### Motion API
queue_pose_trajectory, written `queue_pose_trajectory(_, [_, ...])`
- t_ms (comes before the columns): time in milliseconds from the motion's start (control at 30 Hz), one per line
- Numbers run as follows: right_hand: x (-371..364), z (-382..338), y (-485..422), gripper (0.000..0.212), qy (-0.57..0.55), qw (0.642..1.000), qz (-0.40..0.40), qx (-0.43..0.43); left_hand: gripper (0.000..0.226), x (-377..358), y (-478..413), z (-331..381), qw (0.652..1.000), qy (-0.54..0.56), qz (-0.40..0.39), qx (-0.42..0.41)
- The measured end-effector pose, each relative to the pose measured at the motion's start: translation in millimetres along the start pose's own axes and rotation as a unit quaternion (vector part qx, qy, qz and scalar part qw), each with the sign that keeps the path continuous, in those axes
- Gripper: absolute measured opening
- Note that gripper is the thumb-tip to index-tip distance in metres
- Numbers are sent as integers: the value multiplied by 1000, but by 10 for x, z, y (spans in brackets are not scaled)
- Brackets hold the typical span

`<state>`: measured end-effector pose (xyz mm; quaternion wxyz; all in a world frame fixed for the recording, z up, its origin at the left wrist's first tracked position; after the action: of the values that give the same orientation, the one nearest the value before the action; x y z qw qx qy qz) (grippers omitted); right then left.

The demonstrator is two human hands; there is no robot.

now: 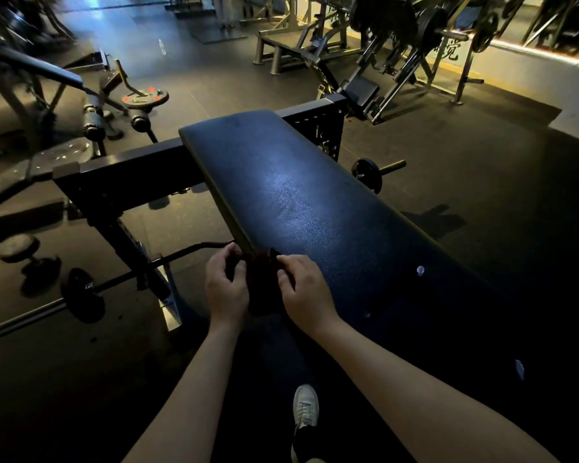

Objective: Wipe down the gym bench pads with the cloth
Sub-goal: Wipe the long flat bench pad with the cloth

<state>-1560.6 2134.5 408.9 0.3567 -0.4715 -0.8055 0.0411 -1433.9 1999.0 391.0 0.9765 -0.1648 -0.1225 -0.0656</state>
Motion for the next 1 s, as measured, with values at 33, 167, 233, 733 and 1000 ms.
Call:
queue_pose_trajectory(33, [-29,0,35,31,23,1000,-11,12,38,12,-65,48,999,-18,17,-22])
queue_pose_trajectory(167, [-85,-66,85,31,62,996,-13,61,46,-434,-154,-46,996,-49,-81,6])
queue_pose_trajectory(233, [-77,-34,46,30,51,998,-8,44,51,-638,-91,-146,989,-42,-131,49])
queue_pose_trajectory(733, [13,-30,136,26,73,996,1,40,45,-261,354,17,994,15,-107,-32])
queue_pose_trajectory(1000, [124,-14,305,37,116,991,-17,57,41,-613,344,22,988,-76,-133,28])
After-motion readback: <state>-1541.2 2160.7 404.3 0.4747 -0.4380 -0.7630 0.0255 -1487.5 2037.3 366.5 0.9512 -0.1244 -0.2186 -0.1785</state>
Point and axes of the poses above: each hand's wrist, its own y-axis away from the middle knuckle, its own x-axis out of the back of the hand, z = x × y, the point moved 10 cm from there along -y, towards the middle knuckle, and after that the axes turned 12 degrees about z, right-handed, at the moved point
